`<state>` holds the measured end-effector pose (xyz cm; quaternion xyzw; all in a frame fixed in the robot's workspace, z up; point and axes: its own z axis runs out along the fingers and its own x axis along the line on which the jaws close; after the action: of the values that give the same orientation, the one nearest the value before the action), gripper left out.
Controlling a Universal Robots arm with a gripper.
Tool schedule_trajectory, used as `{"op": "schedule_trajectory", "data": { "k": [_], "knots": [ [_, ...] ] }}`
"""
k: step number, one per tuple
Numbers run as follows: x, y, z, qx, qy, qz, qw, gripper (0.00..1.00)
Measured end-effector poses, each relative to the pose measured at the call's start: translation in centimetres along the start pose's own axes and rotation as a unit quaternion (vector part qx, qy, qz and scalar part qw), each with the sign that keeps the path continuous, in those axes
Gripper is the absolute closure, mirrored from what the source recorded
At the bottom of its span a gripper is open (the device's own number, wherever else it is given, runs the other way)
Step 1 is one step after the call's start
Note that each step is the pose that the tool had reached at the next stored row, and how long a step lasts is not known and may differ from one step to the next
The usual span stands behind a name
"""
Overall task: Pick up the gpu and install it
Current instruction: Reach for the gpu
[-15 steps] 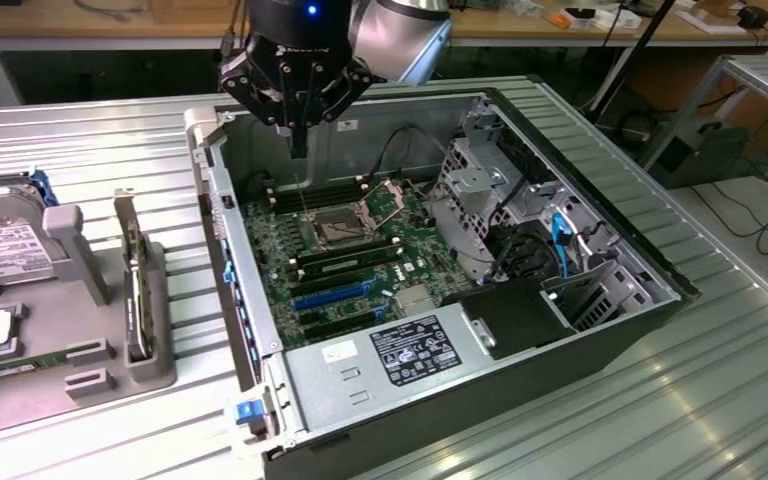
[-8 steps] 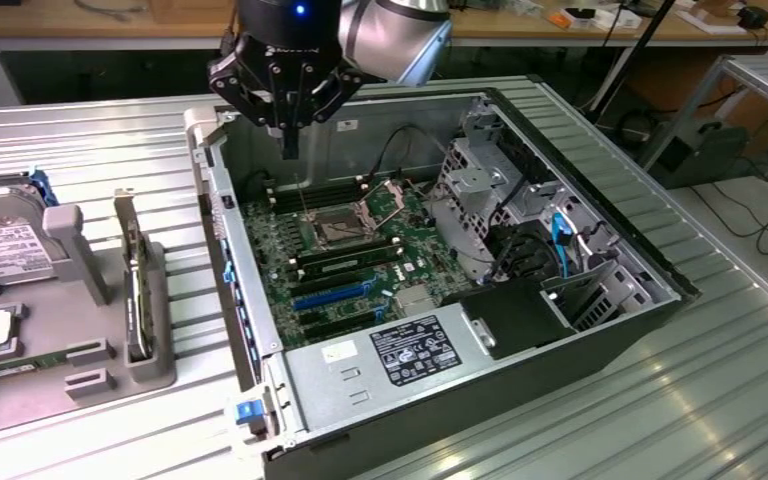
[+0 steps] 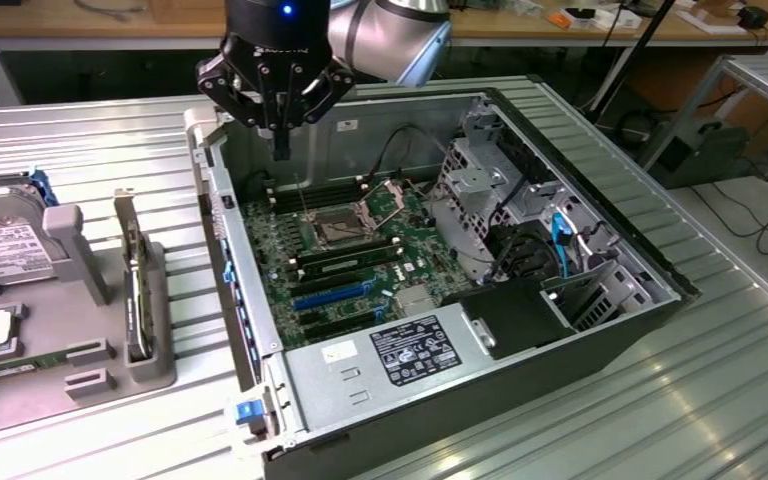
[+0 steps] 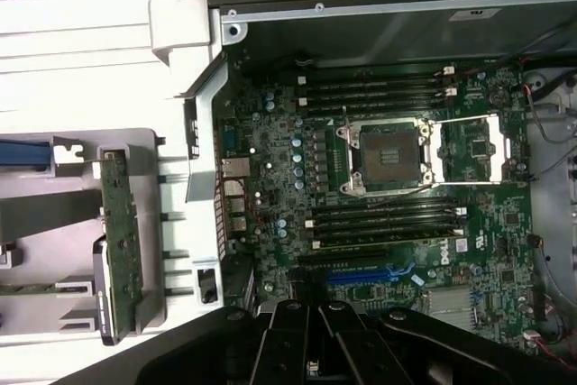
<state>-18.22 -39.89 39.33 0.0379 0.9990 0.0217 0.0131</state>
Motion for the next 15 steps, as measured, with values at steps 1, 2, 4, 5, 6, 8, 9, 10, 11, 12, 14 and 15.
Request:
{"op": "schedule_trajectory", "data": {
  "k": [1,2,4,5,6,8,9,10,11,12,14,15],
  "knots": [
    [0.1,-0.01,0.00,0.0000,0.0000,0.000,1.0000,0.90],
    [0.2,-0.01,0.00,0.0000,0.0000,0.000,1.0000,0.90],
    [0.3,-0.02,-0.01,0.0000,0.0000,0.000,1.0000,0.90],
    [0.4,-0.03,-0.01,0.0000,0.0000,0.000,1.0000,0.90],
    [0.5,-0.04,-0.01,0.0000,0.0000,0.000,1.0000,0.90],
    [0.7,-0.05,-0.01,-0.0001,0.0000,0.000,1.0000,0.90],
    [0.8,-0.06,-0.02,0.0000,0.0000,0.000,1.0000,0.90],
    [0.8,-0.06,-0.02,0.0000,0.0000,0.000,1.0000,0.90],
    [0.9,-0.07,-0.03,0.0000,0.0000,0.000,1.0000,0.90],
    [1.0,-0.07,-0.03,0.0000,0.0000,0.000,1.0000,0.90],
    [1.1,-0.08,-0.03,0.0000,0.0000,0.000,1.0000,0.90],
    [1.3,-0.10,-0.03,0.0000,0.0000,0.000,1.0000,0.90]
  ]
}}
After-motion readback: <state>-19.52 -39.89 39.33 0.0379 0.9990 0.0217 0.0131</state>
